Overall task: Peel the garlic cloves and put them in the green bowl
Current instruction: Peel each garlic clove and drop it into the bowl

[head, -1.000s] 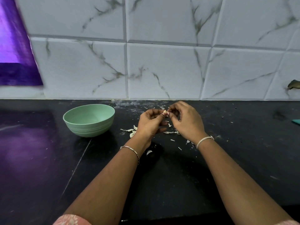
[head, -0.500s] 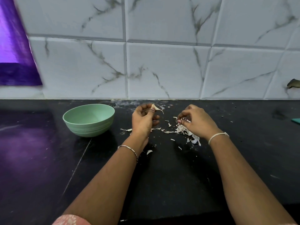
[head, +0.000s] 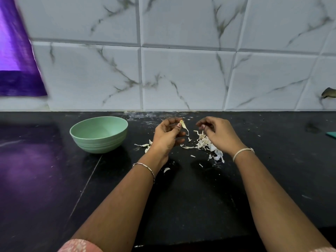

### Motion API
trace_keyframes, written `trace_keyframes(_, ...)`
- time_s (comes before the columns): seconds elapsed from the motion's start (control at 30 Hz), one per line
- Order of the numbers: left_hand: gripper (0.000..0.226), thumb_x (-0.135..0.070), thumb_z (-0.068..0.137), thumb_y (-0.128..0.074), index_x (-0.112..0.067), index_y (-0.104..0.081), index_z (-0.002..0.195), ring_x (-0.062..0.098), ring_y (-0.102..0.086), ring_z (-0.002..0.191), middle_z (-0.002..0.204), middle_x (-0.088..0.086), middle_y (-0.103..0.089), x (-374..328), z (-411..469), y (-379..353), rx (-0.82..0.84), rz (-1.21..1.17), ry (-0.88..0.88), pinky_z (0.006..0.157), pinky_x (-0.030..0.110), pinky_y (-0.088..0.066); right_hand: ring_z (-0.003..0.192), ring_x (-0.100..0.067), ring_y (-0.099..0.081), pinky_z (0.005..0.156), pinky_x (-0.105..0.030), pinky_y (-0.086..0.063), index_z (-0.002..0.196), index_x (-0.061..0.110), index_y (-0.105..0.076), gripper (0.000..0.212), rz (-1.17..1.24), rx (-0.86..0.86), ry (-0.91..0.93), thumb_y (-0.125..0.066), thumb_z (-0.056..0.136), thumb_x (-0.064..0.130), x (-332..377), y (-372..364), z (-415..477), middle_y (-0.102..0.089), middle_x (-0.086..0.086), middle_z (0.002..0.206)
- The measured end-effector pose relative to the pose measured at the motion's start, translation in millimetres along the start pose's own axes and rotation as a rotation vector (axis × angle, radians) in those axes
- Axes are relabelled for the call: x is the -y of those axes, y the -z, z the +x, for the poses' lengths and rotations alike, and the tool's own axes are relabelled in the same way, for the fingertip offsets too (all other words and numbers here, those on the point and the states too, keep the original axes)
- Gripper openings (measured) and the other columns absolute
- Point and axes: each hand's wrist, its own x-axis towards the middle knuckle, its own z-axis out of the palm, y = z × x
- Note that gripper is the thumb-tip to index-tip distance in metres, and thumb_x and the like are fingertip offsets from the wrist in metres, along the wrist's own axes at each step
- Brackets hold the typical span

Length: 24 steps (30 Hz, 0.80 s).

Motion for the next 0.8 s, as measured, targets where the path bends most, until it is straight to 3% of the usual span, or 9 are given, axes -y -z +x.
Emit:
trace_keyframes(0.1, 0.017, -0.009, 0.096, -0.057, -0.012, -0.065, 0.111, 0.007, -0.061, 0.067, 0.084, -0.001, -0.065, 0.6, -1.2, -1.1, 0.032, 0.017, 0.007, 0.059, 0.02, -0.056, 0.08, -0.005, -0.065, 0.073, -0.019, -0.052, 0.096, 0.016, -0.074, 0.01, 0.262, -0.062, -0.064, -0.069, 0.089, 0.021, 11.0, -7.2, 1.2, -0.073, 0.003, 0.087)
trace_keyframes(0.2, 0.014, -0.01, 0.095, -0.06, -0.015, -0.069, 0.106, 0.005, -0.059, 0.067, 0.084, 0.002, -0.063, 0.3, -3.4, -1.7, 0.069, 0.026, 0.009, 0.059, 0.019, -0.055, 0.073, -0.007, -0.065, 0.068, -0.016, -0.051, 0.087, 0.014, -0.074, 0.009, 0.381, -0.089, -0.111, -0.078, 0.081, 0.019, 18.7, -15.6, 0.5, -0.073, 0.001, 0.081)
trace_keyframes(0.47, 0.025, -0.01, 0.093, -0.064, -0.008, -0.066, 0.118, 0.013, -0.058, 0.077, 0.096, 0.012, -0.062, 1.6, -1.3, 1.0, 0.132, 0.134, -0.024, 0.063, 0.021, -0.055, 0.072, -0.007, -0.065, 0.067, -0.014, -0.051, 0.082, 0.016, -0.073, 0.01, 0.448, -0.121, -0.166, -0.08, 0.078, 0.01, 19.7, -23.7, 0.8, -0.073, 0.001, 0.08)
trace_keyframes(0.6, 0.029, -0.004, 0.094, -0.06, -0.005, -0.063, 0.123, 0.003, -0.058, 0.066, 0.088, 0.005, -0.061, 4.4, 2.5, 2.7, 0.141, 0.228, -0.064, 0.062, 0.019, -0.055, 0.073, -0.008, -0.068, 0.068, -0.02, -0.052, 0.082, 0.017, -0.075, 0.005, 0.468, -0.113, -0.17, -0.078, 0.08, 0.013, 18.7, -23.5, 0.1, -0.074, 0.001, 0.079)
trace_keyframes(0.8, 0.026, -0.006, 0.096, -0.057, -0.004, -0.063, 0.122, 0.004, -0.052, 0.058, 0.074, 0.001, -0.057, 7.3, 1.0, -1.0, 0.15, 0.241, -0.064, 0.059, 0.021, -0.049, 0.066, -0.004, -0.066, 0.064, -0.017, -0.051, 0.072, 0.022, -0.074, 0.009, 0.38, -0.146, -0.174, -0.079, 0.076, 0.015, 22.0, -22.4, -1.3, -0.072, 0.006, 0.07)
